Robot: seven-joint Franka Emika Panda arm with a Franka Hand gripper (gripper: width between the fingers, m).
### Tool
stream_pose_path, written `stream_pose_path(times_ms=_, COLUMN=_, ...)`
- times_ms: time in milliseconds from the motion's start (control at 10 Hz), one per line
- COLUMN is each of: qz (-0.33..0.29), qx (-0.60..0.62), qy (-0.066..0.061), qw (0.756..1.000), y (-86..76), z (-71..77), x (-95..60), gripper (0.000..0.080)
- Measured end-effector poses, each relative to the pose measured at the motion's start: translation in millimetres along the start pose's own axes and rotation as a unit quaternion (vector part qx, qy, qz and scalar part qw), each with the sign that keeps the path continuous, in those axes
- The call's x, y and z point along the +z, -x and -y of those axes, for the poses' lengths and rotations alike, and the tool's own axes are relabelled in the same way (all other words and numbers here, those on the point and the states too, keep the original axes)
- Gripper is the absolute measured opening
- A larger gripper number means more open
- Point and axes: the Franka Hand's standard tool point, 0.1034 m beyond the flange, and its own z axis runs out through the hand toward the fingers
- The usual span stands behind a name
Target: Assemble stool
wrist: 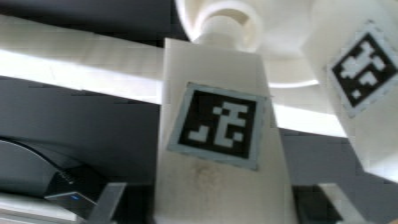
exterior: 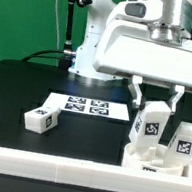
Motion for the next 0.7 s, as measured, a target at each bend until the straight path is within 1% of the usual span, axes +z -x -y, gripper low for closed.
stream_pose_path(times_ms=500, qz=-0.002, qx=-0.001, qy=-0.001, qw=1.0, y=0.3, z=2.3, x=0.4, gripper=0.0327)
stream_pose_path(times_ms=700, qz=0.002, qx=-0.007, qy=-0.004, qw=1.0, y=5.0, z=12.1, x=3.0, gripper=0.0327)
